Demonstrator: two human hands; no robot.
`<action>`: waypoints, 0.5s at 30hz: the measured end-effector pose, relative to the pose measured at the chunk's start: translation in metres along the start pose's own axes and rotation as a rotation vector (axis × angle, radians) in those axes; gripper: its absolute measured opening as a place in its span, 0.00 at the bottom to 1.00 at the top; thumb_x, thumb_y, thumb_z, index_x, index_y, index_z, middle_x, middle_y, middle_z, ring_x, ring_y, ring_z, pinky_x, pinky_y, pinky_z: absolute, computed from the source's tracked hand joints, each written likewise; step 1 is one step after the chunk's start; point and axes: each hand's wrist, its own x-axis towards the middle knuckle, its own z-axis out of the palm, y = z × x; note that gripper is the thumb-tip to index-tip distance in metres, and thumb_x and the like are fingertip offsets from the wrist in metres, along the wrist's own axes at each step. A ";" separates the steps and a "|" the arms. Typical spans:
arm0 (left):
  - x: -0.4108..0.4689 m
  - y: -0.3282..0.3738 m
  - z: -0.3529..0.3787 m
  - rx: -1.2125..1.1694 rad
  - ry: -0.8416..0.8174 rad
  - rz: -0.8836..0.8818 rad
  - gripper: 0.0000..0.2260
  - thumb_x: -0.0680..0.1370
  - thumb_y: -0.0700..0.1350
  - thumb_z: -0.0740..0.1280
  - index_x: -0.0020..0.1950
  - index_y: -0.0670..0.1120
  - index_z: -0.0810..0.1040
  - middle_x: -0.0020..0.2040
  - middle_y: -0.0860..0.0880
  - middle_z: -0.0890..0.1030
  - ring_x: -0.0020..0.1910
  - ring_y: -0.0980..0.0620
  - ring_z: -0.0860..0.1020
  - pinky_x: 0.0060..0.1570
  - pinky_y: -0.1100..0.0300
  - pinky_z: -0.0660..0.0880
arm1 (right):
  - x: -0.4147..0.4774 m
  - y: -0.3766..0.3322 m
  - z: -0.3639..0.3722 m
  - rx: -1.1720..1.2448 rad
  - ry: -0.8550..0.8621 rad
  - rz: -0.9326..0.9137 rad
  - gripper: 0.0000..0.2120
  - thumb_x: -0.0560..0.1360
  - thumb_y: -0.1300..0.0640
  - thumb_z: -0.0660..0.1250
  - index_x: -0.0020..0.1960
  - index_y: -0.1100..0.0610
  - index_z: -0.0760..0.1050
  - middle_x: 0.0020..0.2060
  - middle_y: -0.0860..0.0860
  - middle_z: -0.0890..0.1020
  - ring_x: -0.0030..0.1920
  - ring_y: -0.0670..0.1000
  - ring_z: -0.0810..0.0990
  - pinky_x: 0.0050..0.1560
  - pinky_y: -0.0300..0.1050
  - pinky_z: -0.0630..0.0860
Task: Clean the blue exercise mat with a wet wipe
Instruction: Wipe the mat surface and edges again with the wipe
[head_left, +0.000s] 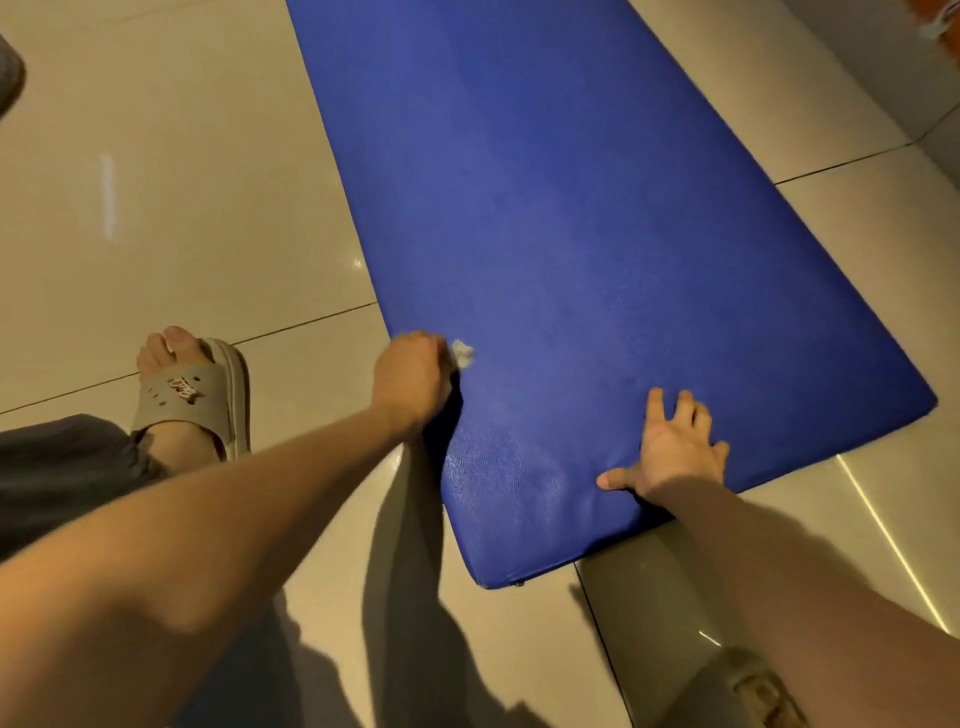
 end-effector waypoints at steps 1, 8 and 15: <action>-0.020 0.011 0.006 -0.056 -0.013 0.048 0.05 0.77 0.42 0.67 0.43 0.42 0.81 0.43 0.40 0.81 0.44 0.35 0.78 0.38 0.52 0.68 | 0.001 -0.001 -0.001 -0.002 0.005 0.001 0.68 0.60 0.28 0.77 0.82 0.53 0.38 0.80 0.59 0.44 0.80 0.61 0.45 0.71 0.65 0.63; -0.092 0.053 0.037 -0.177 -0.289 0.612 0.09 0.80 0.46 0.65 0.55 0.45 0.82 0.51 0.45 0.80 0.49 0.44 0.77 0.46 0.52 0.75 | 0.007 -0.010 -0.007 -0.015 -0.012 0.017 0.68 0.57 0.30 0.80 0.80 0.56 0.43 0.76 0.60 0.50 0.76 0.63 0.51 0.65 0.65 0.68; 0.009 0.027 0.012 -0.153 -0.022 0.207 0.09 0.81 0.50 0.67 0.49 0.45 0.75 0.45 0.43 0.82 0.44 0.37 0.79 0.38 0.53 0.69 | 0.010 -0.008 -0.003 -0.021 -0.005 0.020 0.69 0.56 0.30 0.80 0.79 0.55 0.44 0.76 0.59 0.51 0.76 0.62 0.52 0.65 0.65 0.68</action>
